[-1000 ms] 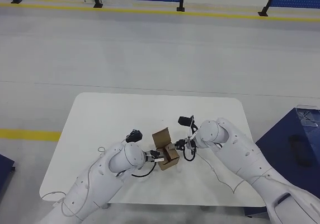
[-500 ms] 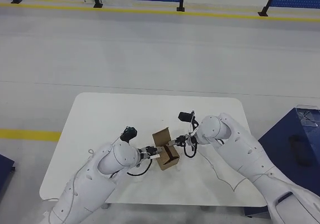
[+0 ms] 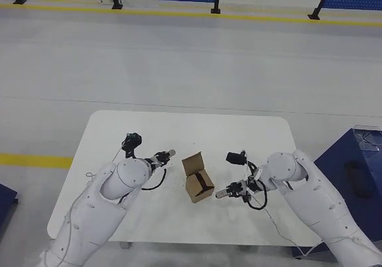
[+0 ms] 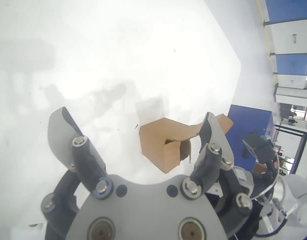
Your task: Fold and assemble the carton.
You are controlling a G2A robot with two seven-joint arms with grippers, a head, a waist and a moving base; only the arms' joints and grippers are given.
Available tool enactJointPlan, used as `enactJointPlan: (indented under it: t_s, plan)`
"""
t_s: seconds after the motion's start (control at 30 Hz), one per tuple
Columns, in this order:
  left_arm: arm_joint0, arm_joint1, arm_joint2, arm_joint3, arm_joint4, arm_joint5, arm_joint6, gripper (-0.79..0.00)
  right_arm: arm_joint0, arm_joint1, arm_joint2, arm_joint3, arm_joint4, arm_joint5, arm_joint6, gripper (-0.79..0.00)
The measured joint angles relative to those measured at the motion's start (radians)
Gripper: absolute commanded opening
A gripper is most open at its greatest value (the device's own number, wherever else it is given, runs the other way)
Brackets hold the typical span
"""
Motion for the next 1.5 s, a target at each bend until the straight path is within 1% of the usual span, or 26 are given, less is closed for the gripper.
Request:
enactJointPlan:
  t_s: [0.07,0.17,0.23,0.33,0.43,0.53,0.63,0.87,1.0,1.27,1.37,1.5]
  plan:
    - [-0.054,-0.019,0.054,0.070,-0.002,-0.006,-0.019,0.000,-0.028,0.002,-0.013,-0.019,-0.039,0.014,-0.025,0.000]
    - [-0.120,-0.047,0.116,0.166,-0.022,-0.026,-0.049,0.000,-0.042,0.001,-0.028,-0.031,-0.073,0.036,-0.061,0.000]
    - [-0.149,-0.060,0.142,0.212,-0.035,-0.045,-0.064,0.000,-0.043,-0.002,-0.034,-0.029,-0.081,0.046,-0.075,0.000]
    - [-0.171,-0.077,0.152,0.261,-0.081,-0.073,-0.077,0.000,-0.034,-0.005,-0.040,-0.018,-0.110,0.073,-0.110,0.000]
    - [-0.168,-0.082,0.149,0.269,-0.101,-0.090,-0.081,0.000,-0.025,-0.008,-0.041,-0.008,-0.127,0.090,-0.135,0.000]
    - [-0.149,-0.076,0.134,0.243,-0.113,-0.121,-0.120,0.000,-0.017,-0.011,-0.050,0.002,-0.145,0.098,-0.147,0.000]
    - [-0.120,-0.066,0.114,0.200,-0.104,-0.118,-0.129,0.000,-0.009,-0.014,-0.052,0.010,-0.142,0.098,-0.148,0.000]
    - [-0.010,-0.037,0.069,0.039,-0.071,-0.097,-0.161,0.000,0.017,-0.022,-0.058,0.041,-0.141,0.091,-0.147,0.000]
    - [0.037,-0.027,0.059,-0.029,-0.055,-0.080,-0.173,0.000,0.031,-0.026,-0.057,0.054,-0.135,0.088,-0.144,0.000]
    - [0.082,-0.018,0.064,-0.115,-0.027,-0.051,-0.211,0.000,0.051,-0.032,-0.060,0.071,-0.142,0.084,-0.140,0.000]
    - [0.090,-0.016,0.067,-0.128,-0.017,-0.043,-0.223,0.000,0.054,-0.034,-0.064,0.073,-0.144,0.083,-0.141,0.000]
    - [0.089,-0.018,0.084,-0.116,-0.011,-0.041,-0.238,0.000,0.060,-0.040,-0.073,0.080,-0.141,0.078,-0.144,0.000]
